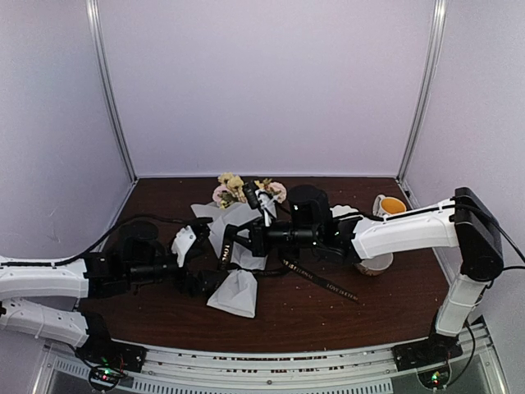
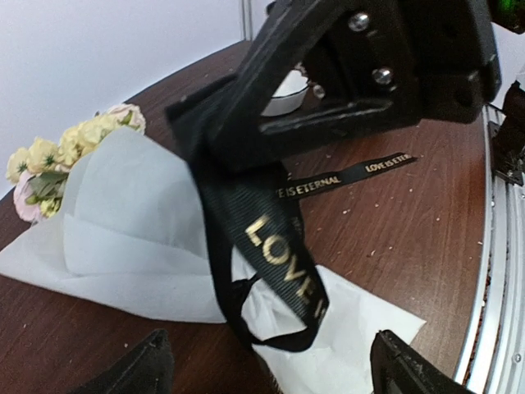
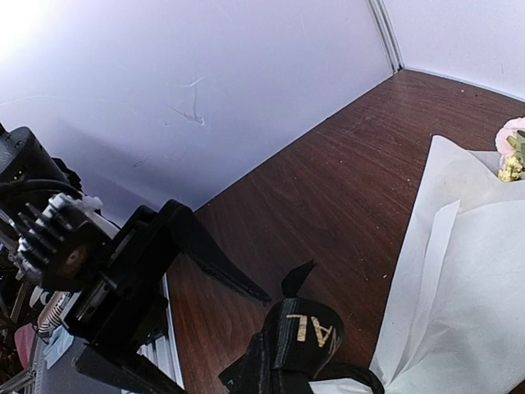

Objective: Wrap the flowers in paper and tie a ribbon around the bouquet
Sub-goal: Cross the half-tied ribbon over the folded bouquet.

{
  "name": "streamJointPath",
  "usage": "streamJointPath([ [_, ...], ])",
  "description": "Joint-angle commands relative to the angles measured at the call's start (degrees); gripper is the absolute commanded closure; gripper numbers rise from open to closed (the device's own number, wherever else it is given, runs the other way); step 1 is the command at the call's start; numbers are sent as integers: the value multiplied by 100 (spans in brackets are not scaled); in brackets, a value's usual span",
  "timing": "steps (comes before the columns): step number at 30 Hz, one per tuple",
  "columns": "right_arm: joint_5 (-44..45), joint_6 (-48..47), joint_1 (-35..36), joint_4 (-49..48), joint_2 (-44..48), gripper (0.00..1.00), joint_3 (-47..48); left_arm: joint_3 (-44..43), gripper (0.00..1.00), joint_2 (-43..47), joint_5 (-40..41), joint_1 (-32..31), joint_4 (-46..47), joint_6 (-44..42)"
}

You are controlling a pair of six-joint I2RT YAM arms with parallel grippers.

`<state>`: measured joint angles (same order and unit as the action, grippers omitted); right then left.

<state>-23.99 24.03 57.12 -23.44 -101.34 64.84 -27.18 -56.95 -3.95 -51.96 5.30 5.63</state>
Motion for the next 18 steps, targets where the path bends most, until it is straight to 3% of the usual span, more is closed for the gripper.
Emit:
streamJointPath([
  [1, -7, -93, -19, 184, -18, 100, 132, -184, 13, -534, -606, 30, 1085, -397],
  [5, -502, -469, -43, 377, -21, 100, 219, -226, 17, -1161, -1827, 649, 1660, -220],
  [8, -745, -534, -77, 380, 0, 100, 200, -418, 48, -1574, -1882, 926, 1522, -231],
  [13, -931, -637, -161, 445, -19, 100, 247, -417, 69, -1753, -2329, 940, 1962, -289],
  [16, -891, -740, -204, 657, -35, 99, 328, -550, 100, -2032, -2315, 943, 1884, -234],
  [18, -672, -875, -240, 973, 44, 87, 376, -574, 100, -2150, -2284, 936, 1856, -185],
])
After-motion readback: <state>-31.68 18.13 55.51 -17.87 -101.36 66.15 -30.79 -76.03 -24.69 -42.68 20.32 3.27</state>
